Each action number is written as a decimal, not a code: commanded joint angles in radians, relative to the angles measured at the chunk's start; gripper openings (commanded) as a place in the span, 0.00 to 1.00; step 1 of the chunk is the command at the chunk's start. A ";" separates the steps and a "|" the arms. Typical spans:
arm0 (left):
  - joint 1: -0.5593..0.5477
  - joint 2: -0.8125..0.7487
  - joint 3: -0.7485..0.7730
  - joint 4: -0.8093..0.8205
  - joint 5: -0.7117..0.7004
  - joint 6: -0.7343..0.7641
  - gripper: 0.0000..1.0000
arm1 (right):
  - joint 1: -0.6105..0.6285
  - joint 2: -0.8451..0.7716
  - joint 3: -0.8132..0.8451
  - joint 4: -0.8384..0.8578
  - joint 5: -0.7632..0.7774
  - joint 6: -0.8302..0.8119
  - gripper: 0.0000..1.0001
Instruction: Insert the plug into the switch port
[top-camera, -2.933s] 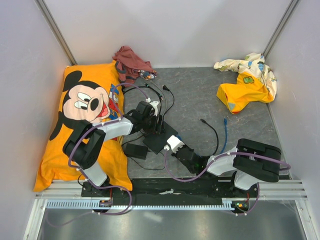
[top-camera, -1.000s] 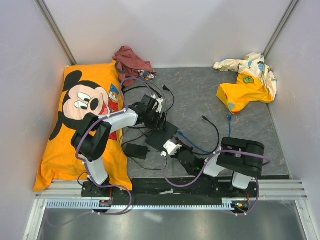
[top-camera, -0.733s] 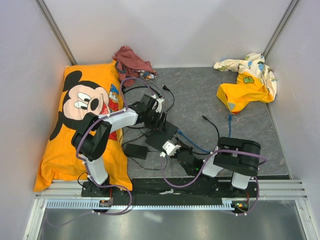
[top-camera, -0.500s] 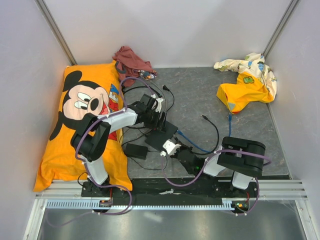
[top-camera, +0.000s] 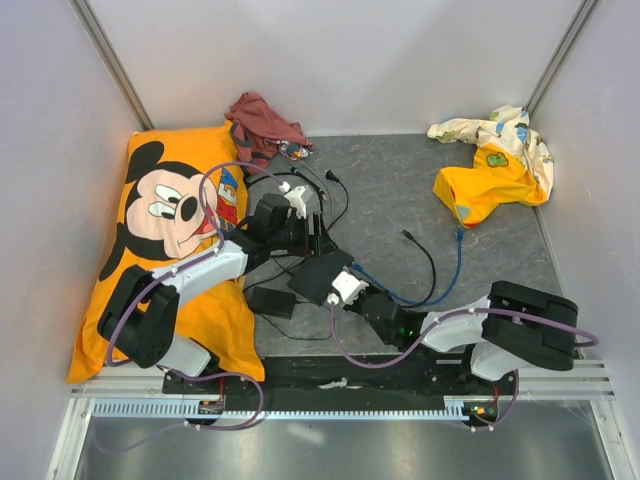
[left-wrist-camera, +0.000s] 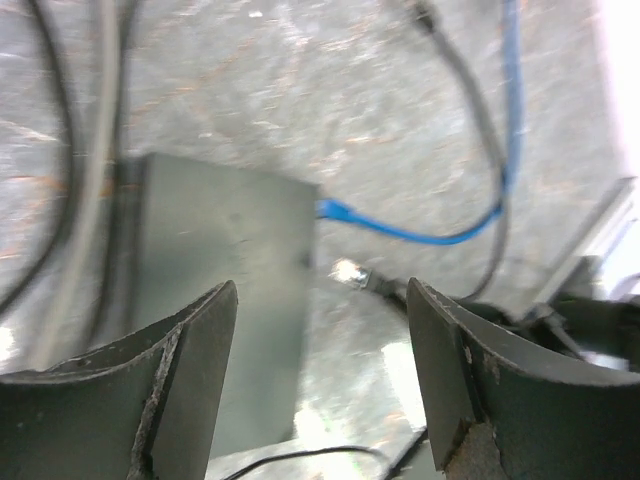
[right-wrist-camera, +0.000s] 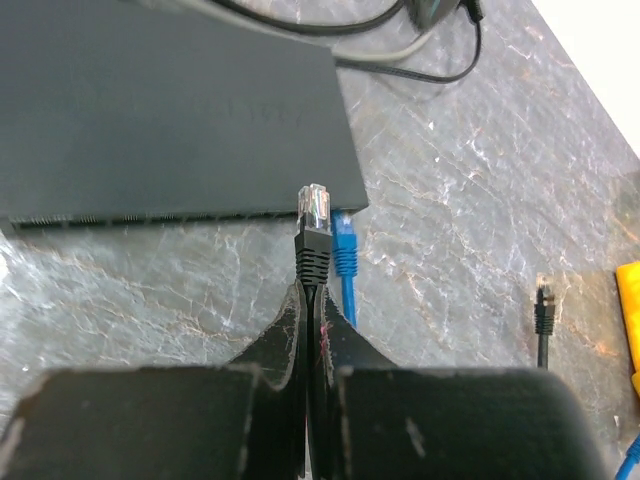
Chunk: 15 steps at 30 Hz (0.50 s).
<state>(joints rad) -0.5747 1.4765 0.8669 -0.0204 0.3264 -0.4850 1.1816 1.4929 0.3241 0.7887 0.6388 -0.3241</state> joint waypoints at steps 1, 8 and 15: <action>-0.017 0.010 -0.064 0.232 0.134 -0.234 0.76 | 0.001 -0.080 -0.003 -0.060 -0.007 0.083 0.00; -0.050 0.062 -0.123 0.392 0.151 -0.369 0.74 | 0.001 -0.218 -0.040 -0.060 -0.007 0.143 0.00; -0.083 0.129 -0.186 0.586 0.119 -0.512 0.69 | 0.001 -0.230 -0.053 -0.034 -0.021 0.169 0.00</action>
<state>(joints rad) -0.6476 1.5658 0.7231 0.3588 0.4477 -0.8528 1.1816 1.2701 0.2836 0.7231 0.6312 -0.1959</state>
